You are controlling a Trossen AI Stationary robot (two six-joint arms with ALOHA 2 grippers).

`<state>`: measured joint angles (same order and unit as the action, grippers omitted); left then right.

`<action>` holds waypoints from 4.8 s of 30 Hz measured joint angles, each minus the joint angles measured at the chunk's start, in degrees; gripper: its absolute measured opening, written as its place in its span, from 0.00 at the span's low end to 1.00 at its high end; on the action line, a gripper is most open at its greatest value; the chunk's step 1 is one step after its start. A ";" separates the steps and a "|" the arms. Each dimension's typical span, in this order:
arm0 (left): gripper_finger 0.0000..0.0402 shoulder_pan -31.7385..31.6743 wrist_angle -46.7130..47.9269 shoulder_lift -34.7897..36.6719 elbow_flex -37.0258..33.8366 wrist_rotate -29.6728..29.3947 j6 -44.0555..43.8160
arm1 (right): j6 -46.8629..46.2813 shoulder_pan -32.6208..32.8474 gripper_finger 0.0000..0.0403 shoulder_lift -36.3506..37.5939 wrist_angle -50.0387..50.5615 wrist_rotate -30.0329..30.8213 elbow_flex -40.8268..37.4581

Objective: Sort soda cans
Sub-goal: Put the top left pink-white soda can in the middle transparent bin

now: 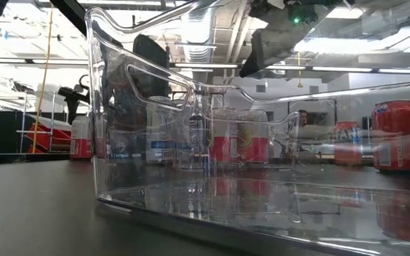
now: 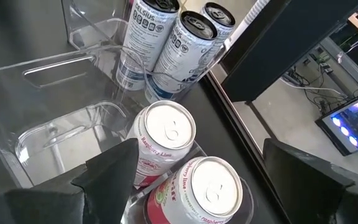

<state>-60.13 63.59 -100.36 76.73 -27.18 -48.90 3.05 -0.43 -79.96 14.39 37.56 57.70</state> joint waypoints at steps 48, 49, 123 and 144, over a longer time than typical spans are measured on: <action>0.72 1.76 -0.74 -0.20 -0.17 6.99 2.54 | -0.04 0.00 0.90 0.00 -0.17 -0.09 0.06; 0.72 1.88 -0.74 -0.20 -0.17 6.95 2.84 | -0.04 0.00 0.90 0.00 -0.22 -0.09 0.06; 0.72 49.20 -8.96 26.20 8.18 12.31 30.92 | -1.97 3.58 0.90 3.92 9.41 -0.15 0.10; 0.72 50.28 4.45 -4.28 29.51 15.25 38.38 | -3.23 7.82 0.90 26.98 18.63 0.42 0.10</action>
<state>-9.85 68.05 -104.63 106.24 -11.92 -10.52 -0.18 7.40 -52.98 33.03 37.98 57.80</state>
